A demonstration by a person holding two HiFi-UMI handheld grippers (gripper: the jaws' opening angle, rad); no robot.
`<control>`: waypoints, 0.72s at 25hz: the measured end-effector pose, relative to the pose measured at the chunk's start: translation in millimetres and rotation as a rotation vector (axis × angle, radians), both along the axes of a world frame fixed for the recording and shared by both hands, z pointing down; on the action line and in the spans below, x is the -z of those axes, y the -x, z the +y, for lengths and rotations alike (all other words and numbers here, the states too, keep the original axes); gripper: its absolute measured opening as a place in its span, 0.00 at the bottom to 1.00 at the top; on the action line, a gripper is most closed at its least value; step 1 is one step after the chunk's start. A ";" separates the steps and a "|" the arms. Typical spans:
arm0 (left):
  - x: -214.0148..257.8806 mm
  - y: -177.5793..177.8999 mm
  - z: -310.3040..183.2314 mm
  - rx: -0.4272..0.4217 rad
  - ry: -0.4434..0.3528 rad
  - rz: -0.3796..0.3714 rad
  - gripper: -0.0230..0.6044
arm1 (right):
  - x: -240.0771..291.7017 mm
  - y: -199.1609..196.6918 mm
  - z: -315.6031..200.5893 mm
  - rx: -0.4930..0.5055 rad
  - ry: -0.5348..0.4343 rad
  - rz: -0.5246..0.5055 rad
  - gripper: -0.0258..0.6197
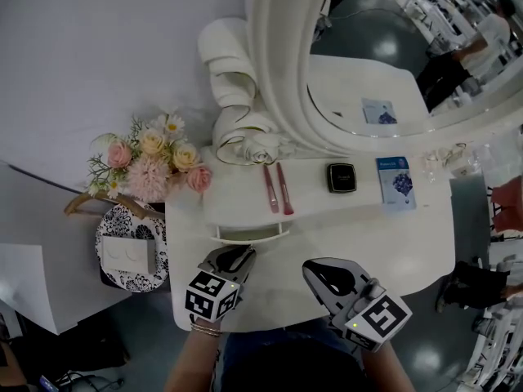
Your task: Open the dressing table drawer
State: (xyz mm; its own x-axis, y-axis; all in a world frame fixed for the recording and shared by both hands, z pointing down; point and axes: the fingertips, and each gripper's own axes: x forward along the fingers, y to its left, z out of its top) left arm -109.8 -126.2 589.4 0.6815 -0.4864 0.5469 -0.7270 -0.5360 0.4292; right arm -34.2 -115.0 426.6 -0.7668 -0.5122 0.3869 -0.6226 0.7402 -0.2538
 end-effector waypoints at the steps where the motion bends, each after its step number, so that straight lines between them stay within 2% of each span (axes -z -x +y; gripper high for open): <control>1: -0.2 -0.2 1.1 0.001 0.001 0.000 0.18 | 1.1 0.7 0.0 0.001 -0.001 -0.003 0.07; 9: -2.0 -2.2 10.7 0.002 0.010 -0.003 0.18 | 4.9 0.5 2.3 0.013 -0.011 -0.023 0.07; 18: -1.9 -1.5 15.7 0.001 0.016 -0.006 0.18 | -8.5 -7.8 7.3 0.009 0.011 0.024 0.07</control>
State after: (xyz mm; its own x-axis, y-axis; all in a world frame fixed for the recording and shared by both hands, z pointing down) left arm -108.3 -110.5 591.2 0.6780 -0.4779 0.5585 -0.7298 -0.5284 0.4337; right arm -26.4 -107.6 435.1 -0.7622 -0.5007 0.4103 -0.6215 0.7434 -0.2473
